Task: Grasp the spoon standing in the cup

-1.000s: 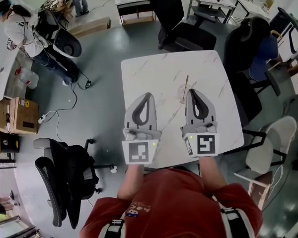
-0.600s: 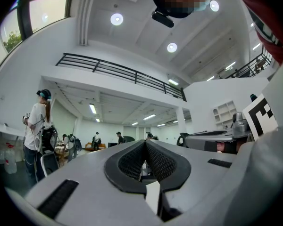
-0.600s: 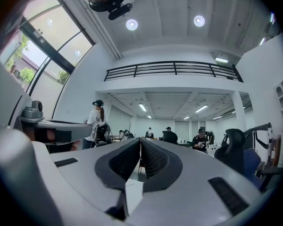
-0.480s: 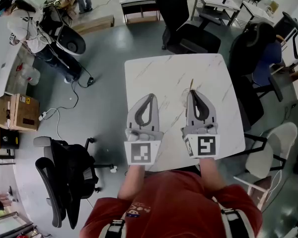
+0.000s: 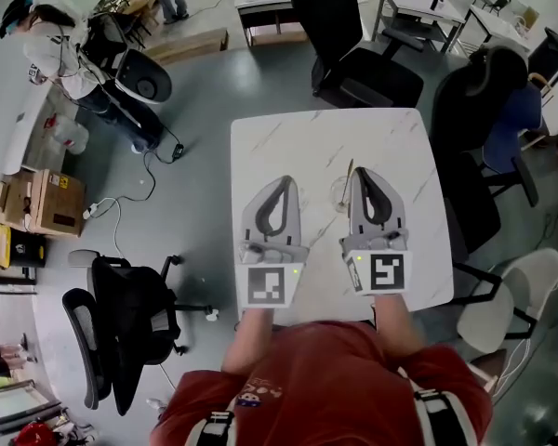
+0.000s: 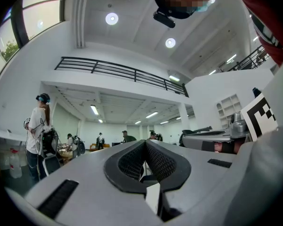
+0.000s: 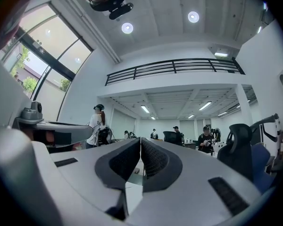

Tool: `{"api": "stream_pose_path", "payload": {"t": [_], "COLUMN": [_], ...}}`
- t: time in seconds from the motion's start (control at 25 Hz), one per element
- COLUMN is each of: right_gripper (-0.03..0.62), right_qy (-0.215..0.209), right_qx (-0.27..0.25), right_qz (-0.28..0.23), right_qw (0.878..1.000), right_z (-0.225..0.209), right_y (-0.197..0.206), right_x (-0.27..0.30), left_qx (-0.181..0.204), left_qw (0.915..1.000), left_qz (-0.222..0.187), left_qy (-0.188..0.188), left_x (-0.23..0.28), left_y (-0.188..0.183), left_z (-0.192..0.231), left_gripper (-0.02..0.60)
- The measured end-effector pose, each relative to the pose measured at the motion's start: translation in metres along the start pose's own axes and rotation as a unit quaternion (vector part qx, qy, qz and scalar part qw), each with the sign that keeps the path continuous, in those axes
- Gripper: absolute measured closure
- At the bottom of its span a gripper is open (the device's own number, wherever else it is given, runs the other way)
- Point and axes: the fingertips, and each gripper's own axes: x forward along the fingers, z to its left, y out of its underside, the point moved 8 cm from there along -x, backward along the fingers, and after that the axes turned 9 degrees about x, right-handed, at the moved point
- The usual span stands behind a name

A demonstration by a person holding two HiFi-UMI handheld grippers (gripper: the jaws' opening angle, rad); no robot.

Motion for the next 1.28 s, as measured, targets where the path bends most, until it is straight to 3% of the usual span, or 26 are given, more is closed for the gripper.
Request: {"api": "stream_pose_path", "payload": {"t": [0.36,0.72,1.08,1.28], "right_gripper": [0.579,0.579,0.579,0.579], "right_qy": [-0.008,-0.025,-0.017,-0.019], "right_qx": [0.016,0.031,0.039,0.047], "right_qz": [0.009,0.016,0.04,0.058], "right_qw": [1.0,0.999,0.998,0.997], "right_z": [-0.046,-0.062,-0.079,-0.085], "right_y": [0.007,0.02,0.038,0.053], "right_x": [0.011,0.02,0.026,0.028], "left_qx": [0.007,0.007,0.005,0.008], "left_qw": [0.9996,0.9982,0.9967,0.9974], "left_qz": [0.008,0.031,0.059,0.053], "left_qy": [-0.025,-0.051,-0.056,-0.048], "left_x": [0.029,0.034,0.044,0.049], "left_y": [0.003,0.014,0.029,0.034], "left_z": [-0.023,-0.03,-0.036,-0.041], "left_gripper": [0.572,0.572,0.572,0.572]}}
